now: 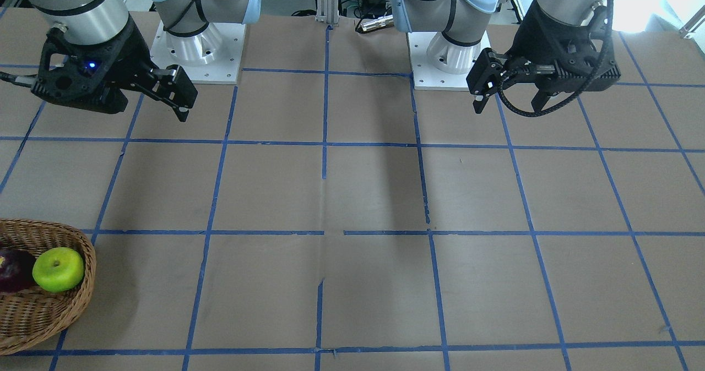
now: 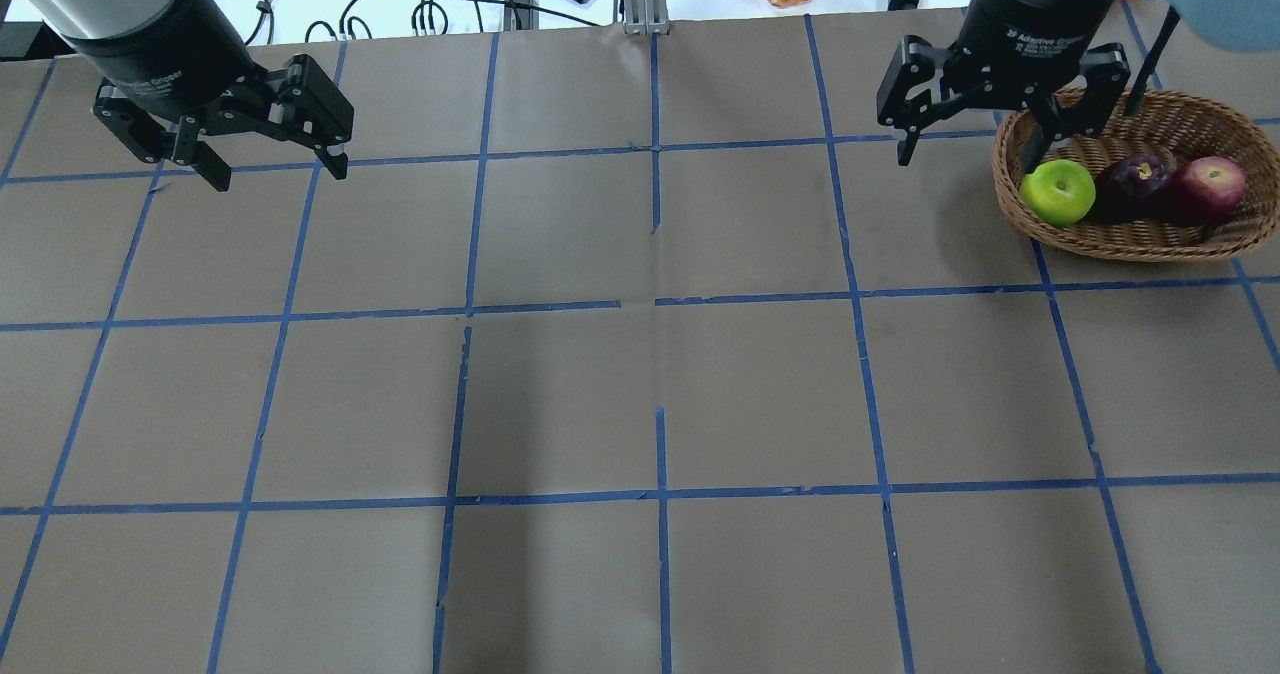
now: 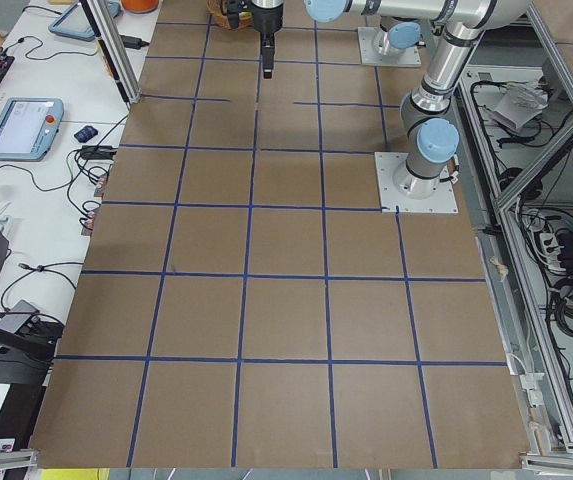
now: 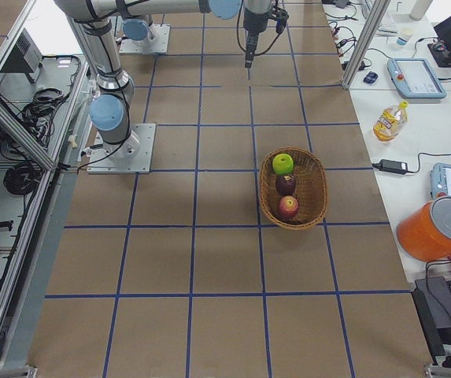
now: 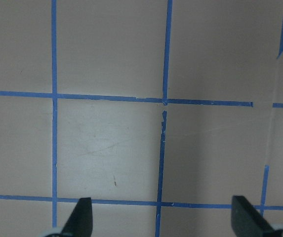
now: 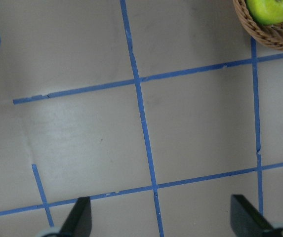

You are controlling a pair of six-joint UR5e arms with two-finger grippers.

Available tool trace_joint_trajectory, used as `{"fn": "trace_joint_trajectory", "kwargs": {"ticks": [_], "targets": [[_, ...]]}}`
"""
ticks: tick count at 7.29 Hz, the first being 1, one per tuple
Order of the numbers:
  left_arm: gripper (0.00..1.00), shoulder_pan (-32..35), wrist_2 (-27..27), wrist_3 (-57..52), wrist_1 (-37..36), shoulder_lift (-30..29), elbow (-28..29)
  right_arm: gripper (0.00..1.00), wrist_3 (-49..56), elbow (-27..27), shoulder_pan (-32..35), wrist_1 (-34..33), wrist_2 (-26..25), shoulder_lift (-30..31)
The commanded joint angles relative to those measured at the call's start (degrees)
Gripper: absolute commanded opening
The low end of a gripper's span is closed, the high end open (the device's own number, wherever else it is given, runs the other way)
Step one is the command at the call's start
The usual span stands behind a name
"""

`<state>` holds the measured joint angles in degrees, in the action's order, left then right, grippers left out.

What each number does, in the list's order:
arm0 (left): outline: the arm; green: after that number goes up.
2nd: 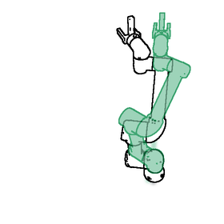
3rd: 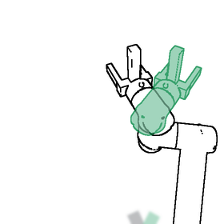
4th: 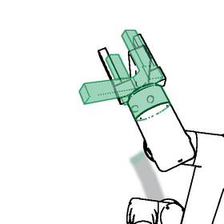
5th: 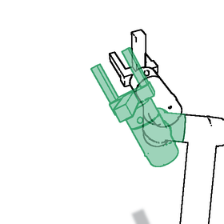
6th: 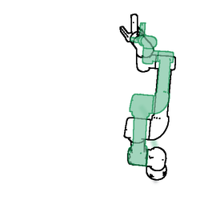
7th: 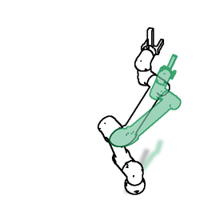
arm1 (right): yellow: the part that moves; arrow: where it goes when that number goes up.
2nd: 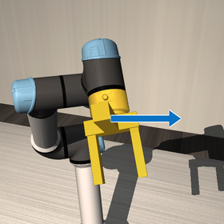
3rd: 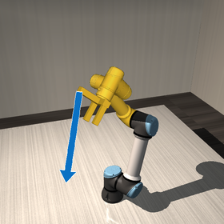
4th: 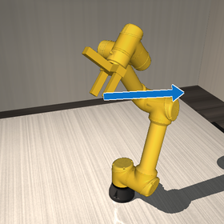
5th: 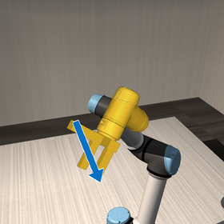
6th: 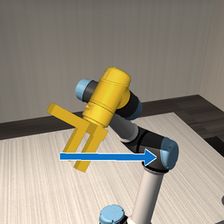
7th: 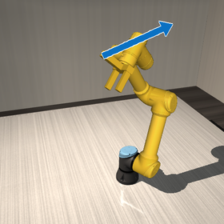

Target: Put all apples into basket

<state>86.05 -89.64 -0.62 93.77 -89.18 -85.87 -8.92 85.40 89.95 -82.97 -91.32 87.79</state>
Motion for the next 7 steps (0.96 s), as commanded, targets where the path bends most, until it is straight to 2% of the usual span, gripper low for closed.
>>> {"fn": "trace_joint_trajectory", "kwargs": {"ticks": [1, 7], "targets": [[1.0, 0.0, 0.2, 0.0, 0.0, 0.0, 0.0, 1.0, 0.7, 5.0, -0.1, -0.4, 1.0, 3.2], [1.0, 0.0, 0.1, 0.0, 0.0, 0.0, 0.0, 1.0, 0.9, 5.1, -1.6, -0.7, 1.4, 6.0]]}}
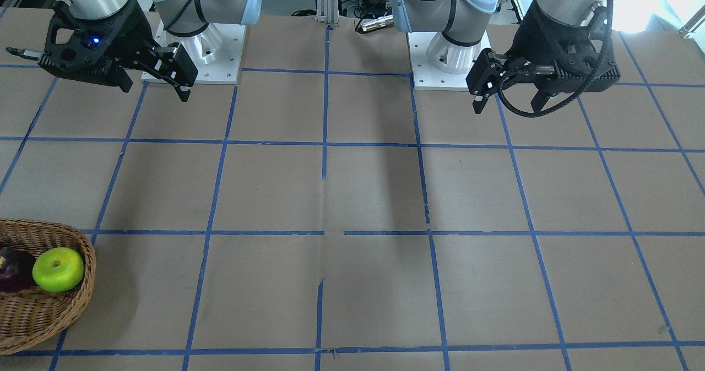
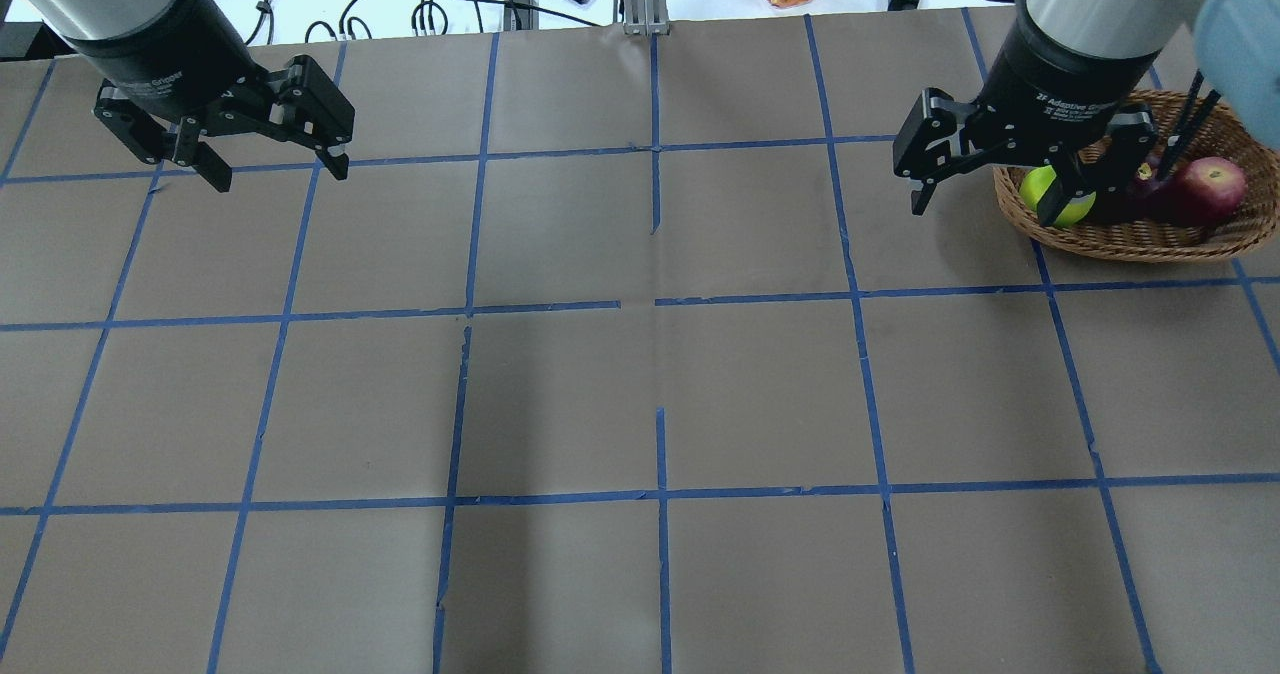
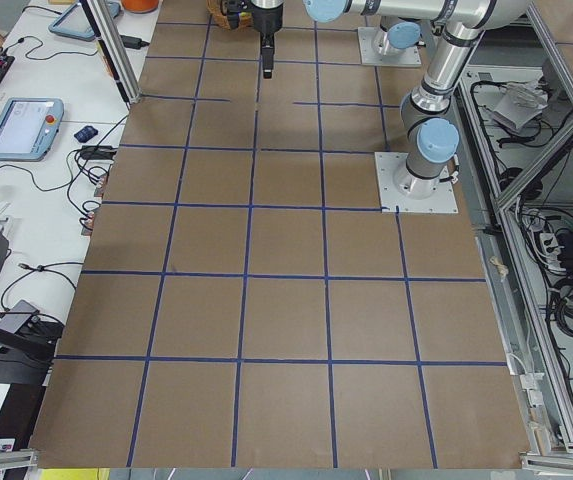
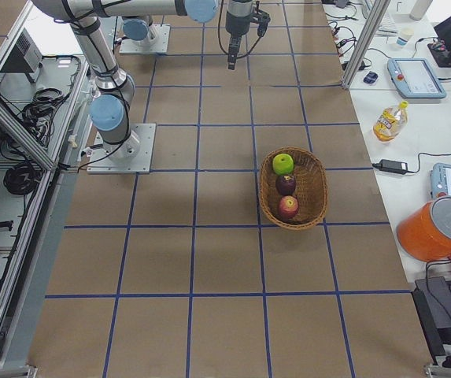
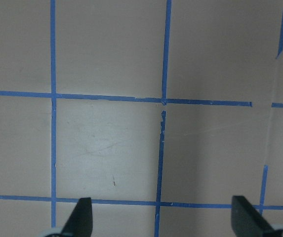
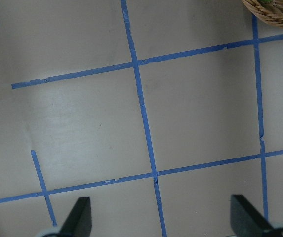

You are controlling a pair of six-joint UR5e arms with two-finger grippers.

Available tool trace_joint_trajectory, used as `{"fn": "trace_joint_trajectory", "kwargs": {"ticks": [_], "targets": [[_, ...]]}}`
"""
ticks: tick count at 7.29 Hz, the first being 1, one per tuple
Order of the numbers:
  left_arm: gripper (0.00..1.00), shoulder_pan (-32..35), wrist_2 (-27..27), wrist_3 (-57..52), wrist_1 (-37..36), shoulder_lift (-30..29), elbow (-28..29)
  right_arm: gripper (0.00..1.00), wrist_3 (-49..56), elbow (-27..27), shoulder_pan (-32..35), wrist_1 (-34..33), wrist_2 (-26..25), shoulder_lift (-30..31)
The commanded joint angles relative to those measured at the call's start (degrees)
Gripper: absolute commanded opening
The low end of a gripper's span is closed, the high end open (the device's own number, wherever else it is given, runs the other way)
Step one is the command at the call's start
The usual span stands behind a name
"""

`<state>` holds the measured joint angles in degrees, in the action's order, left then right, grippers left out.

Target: Put all apples into basket

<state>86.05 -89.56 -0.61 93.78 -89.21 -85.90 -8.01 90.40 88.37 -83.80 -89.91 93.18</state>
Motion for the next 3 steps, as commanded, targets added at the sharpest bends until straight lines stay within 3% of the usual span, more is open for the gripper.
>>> {"fn": "trace_joint_trajectory", "kwargs": {"ticks": [1, 3], "targets": [[1.0, 0.0, 0.0, 0.0, 0.0, 0.0, -0.1, 1.0, 0.0, 0.2, 0.0, 0.0, 0.4, 0.6], [1.0, 0.0, 0.1, 0.0, 0.0, 0.0, -0.1, 1.0, -0.1, 0.0, -0.1, 0.0, -0.1, 0.6]]}}
